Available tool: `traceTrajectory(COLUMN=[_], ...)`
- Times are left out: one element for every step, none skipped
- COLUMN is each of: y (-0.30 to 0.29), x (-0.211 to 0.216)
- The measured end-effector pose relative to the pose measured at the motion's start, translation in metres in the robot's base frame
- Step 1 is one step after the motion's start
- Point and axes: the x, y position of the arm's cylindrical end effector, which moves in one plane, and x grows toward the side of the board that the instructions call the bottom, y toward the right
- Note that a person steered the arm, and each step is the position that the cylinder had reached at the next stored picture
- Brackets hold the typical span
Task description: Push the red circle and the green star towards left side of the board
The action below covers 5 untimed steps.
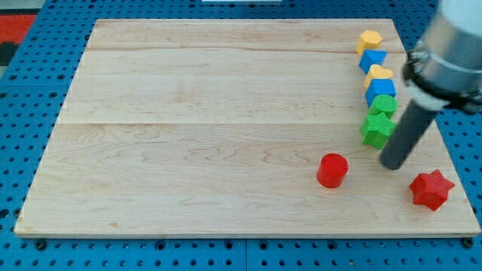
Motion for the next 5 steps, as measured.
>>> traceTrajectory(y=[-0.068,-0.106,-0.048,-0.130,-0.198], x=[-0.005,-0.008,-0.002,0.022,0.012])
